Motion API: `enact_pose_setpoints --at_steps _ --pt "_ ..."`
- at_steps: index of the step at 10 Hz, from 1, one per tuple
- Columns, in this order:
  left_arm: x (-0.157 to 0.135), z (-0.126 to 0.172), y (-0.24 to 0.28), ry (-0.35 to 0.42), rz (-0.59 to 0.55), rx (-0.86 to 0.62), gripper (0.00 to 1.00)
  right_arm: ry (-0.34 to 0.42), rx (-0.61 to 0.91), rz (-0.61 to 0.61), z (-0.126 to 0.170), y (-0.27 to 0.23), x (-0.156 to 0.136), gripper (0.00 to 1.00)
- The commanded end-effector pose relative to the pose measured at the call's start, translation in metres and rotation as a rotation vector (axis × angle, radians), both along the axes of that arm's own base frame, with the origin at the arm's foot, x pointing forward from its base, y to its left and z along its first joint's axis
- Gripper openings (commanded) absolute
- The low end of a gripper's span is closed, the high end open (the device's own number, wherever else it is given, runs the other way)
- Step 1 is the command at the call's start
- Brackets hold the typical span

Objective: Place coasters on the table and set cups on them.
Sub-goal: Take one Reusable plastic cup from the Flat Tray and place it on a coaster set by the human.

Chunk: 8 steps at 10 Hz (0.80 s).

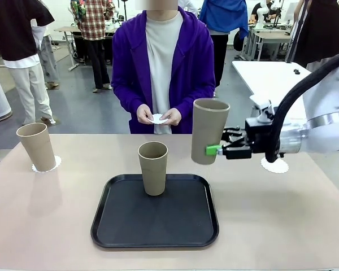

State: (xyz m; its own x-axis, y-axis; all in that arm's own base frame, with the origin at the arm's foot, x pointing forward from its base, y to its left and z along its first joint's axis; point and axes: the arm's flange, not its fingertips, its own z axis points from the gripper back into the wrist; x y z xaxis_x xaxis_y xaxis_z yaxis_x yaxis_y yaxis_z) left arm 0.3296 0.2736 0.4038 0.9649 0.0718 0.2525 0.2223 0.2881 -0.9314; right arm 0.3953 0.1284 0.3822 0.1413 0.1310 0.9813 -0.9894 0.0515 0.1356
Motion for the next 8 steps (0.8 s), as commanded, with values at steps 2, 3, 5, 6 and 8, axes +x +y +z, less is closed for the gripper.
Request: enact_pose_setpoints --at_steps 2,3,5,6,8 --pt "0.000 0.003 0.001 -0.004 0.006 -0.008 1.00 -0.018 -0.053 -0.040 0.035 -0.003 -0.017 0.21" --pt "0.000 0.003 0.001 -0.004 0.006 -0.008 1.00 -0.025 -0.071 -0.059 0.039 0.000 -0.019 0.21" --pt "0.000 0.003 0.001 -0.004 0.006 -0.008 1.00 -0.031 -0.015 -0.027 0.034 -0.003 -0.008 0.21" --pt "0.000 0.003 0.001 -0.004 0.006 -0.008 1.00 -0.031 -0.015 -0.027 0.034 -0.003 -0.008 0.21" --pt "0.000 0.003 0.001 -0.004 0.006 -0.008 1.00 -0.031 -0.029 -0.037 0.037 -0.002 -0.010 0.80"
